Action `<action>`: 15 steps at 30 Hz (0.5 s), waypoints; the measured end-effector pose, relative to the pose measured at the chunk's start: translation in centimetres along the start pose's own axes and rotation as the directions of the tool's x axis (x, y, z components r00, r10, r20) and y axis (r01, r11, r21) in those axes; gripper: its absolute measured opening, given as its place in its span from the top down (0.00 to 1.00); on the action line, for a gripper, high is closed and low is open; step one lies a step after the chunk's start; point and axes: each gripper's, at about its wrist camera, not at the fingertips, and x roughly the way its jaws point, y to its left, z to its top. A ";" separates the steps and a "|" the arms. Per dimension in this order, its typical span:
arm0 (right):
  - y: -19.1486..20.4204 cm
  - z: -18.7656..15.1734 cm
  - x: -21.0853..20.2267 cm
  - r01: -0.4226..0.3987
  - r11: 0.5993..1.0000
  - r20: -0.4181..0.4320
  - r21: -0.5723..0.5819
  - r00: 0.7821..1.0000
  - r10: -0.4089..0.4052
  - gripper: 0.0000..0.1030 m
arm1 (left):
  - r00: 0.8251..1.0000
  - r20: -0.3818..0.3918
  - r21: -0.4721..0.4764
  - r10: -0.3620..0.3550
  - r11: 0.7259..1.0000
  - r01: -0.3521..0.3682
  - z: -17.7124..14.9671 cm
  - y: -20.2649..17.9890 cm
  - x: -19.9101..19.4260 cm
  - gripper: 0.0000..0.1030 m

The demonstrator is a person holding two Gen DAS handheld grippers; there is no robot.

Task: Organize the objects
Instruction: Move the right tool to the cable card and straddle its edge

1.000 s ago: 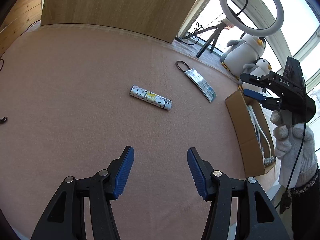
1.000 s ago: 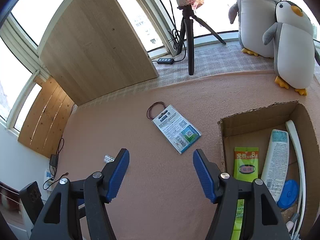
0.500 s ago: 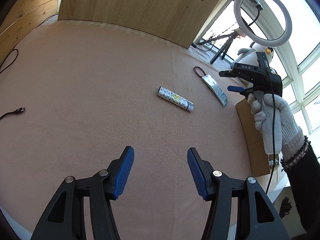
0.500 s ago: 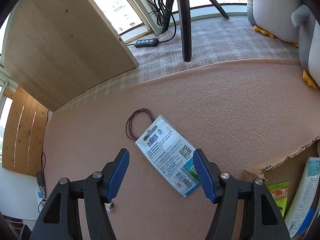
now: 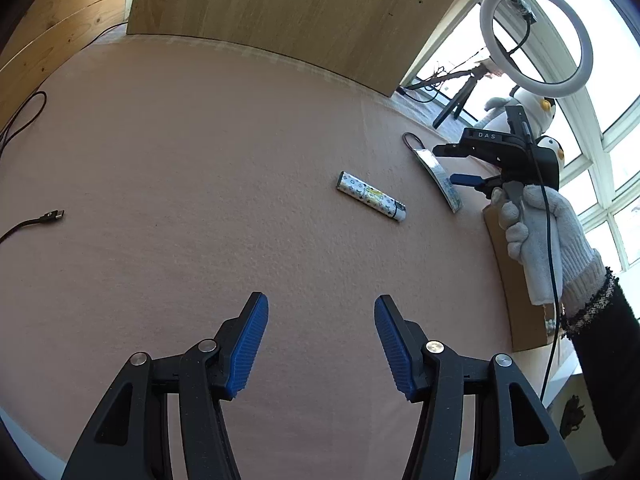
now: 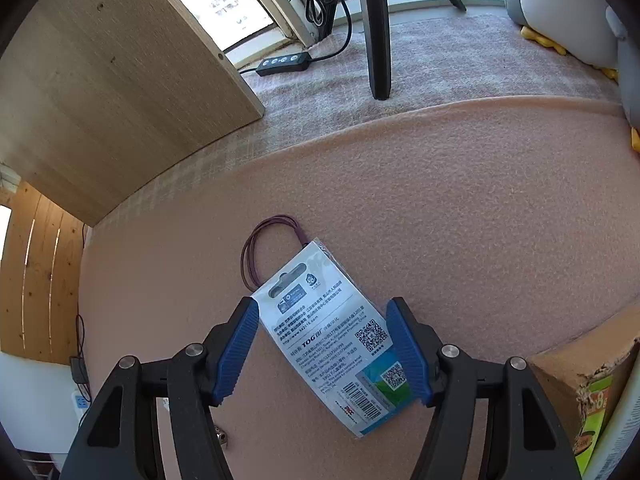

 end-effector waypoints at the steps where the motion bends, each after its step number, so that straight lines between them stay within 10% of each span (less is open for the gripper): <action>1: 0.2 -0.2 0.0 -0.004 1.000 -0.005 -0.010 1.000 0.004 0.39 | 1.000 -0.002 0.001 -0.002 1.000 0.002 0.0 0.0 0.1 0.43; 15: 2.3 -2.0 0.5 0.036 0.983 -0.022 -0.179 0.999 -0.041 0.39 | 1.000 -0.024 0.012 -0.009 1.000 0.009 0.8 -0.6 0.9 0.43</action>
